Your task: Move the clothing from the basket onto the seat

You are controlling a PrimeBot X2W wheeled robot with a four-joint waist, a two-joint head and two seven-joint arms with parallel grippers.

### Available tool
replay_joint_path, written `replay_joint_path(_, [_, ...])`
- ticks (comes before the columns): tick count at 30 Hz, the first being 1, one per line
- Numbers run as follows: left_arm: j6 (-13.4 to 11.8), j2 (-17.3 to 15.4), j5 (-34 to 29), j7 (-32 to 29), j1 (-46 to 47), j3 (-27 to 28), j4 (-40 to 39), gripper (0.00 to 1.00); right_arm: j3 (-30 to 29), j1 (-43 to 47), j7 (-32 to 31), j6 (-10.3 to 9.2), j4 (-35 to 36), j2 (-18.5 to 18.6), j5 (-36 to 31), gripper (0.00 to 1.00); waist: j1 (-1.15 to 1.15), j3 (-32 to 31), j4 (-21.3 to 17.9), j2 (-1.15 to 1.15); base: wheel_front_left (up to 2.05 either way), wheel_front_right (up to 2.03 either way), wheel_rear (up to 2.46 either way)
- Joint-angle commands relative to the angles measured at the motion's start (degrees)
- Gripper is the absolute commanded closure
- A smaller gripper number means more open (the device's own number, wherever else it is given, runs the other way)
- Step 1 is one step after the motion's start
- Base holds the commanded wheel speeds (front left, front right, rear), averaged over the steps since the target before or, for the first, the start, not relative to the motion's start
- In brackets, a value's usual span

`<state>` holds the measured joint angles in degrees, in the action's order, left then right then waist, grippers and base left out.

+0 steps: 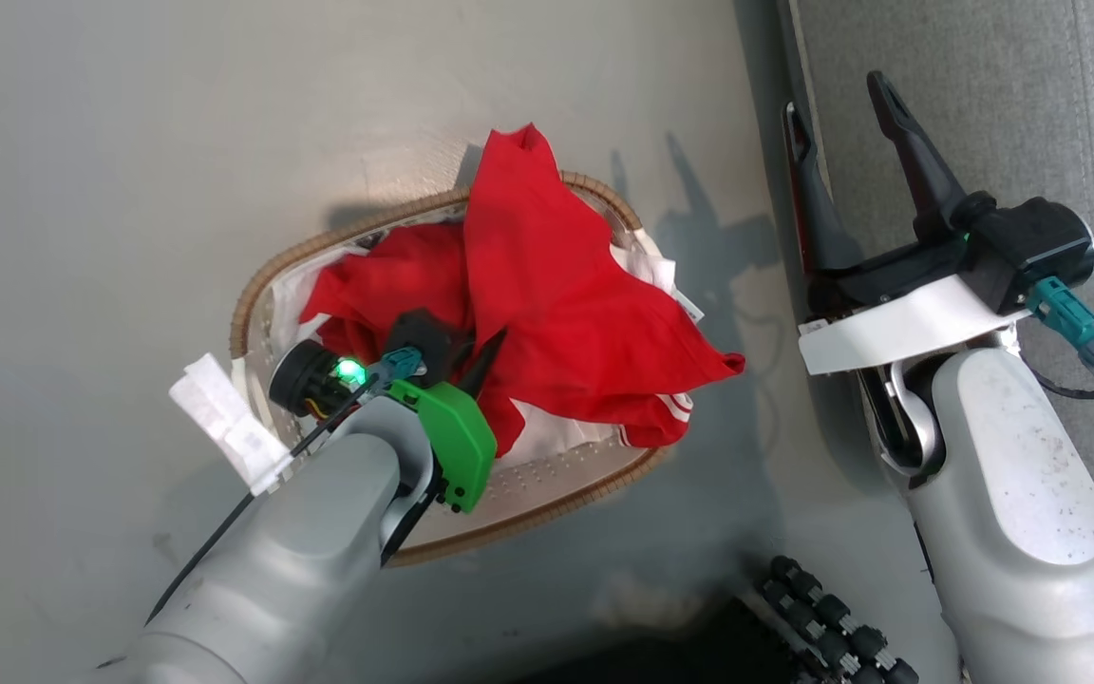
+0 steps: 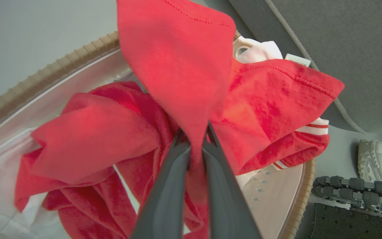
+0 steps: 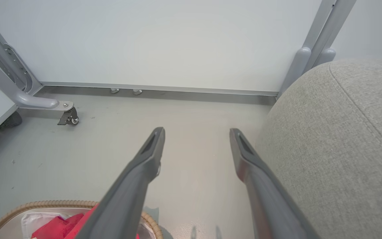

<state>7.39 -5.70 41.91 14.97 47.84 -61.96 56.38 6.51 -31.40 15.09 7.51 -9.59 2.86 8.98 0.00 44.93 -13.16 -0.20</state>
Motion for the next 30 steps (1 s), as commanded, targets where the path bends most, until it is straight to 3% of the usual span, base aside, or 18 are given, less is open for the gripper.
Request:
replay_joint_path(1, [0.2,-1.1,-0.4,0.3,-1.4,0.6,-0.6,1.00,-0.1,1.0,0.1,-0.04,-0.7,0.2,-0.3,0.00,0.00,-4.2,1.8,0.20,0.00,0.00,0.00])
replay_joint_path(14, [0.2,-2.7,-7.1,0.3,-10.4,11.3,-10.4,1.00,0.7,7.3,0.1,-0.04,-4.7,0.2,-0.9,0.00,0.00,-19.4,6.6,0.20,0.00,0.00,0.00])
replay_joint_path(30, [0.2,-1.5,-16.1,0.3,-21.3,25.4,-26.1,1.00,2.3,18.9,0.1,-0.04,-8.1,0.7,0.3,0.00,0.00,-37.0,10.6,0.20,0.00,0.00,0.00])
